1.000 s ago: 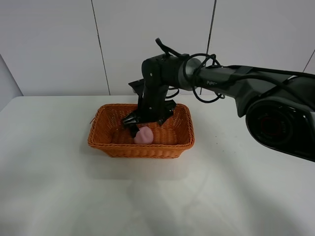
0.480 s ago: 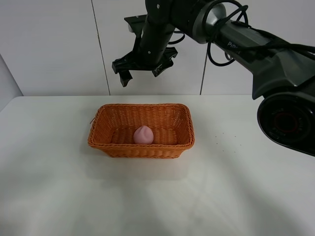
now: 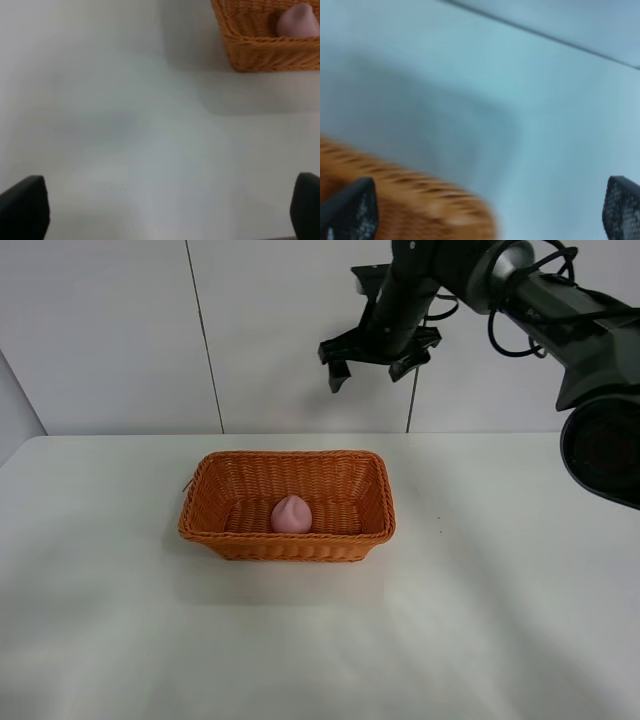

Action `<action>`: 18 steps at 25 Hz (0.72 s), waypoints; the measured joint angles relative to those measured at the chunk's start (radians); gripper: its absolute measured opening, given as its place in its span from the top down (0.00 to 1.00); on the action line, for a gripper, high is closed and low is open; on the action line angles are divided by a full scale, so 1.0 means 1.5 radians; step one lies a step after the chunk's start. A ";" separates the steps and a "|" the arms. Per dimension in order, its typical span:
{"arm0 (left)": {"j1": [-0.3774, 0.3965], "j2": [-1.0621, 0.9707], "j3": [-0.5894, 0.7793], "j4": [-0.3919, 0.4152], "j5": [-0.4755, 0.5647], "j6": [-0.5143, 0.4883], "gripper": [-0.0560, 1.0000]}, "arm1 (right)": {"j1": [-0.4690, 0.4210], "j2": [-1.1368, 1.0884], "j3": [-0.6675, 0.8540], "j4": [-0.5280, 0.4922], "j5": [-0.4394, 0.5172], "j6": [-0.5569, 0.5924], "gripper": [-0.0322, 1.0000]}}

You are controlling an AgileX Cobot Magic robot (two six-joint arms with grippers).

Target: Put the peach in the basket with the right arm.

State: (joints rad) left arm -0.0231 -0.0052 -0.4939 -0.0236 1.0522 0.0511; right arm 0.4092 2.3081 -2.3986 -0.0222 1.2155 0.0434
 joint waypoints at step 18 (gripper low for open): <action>0.000 0.000 0.000 0.000 0.000 0.000 0.01 | -0.251 0.000 0.000 -0.009 0.000 0.000 0.30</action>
State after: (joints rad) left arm -0.0231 -0.0052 -0.4939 -0.0236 1.0522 0.0511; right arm 0.0334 2.3081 -2.3986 -0.0361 1.2155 0.0434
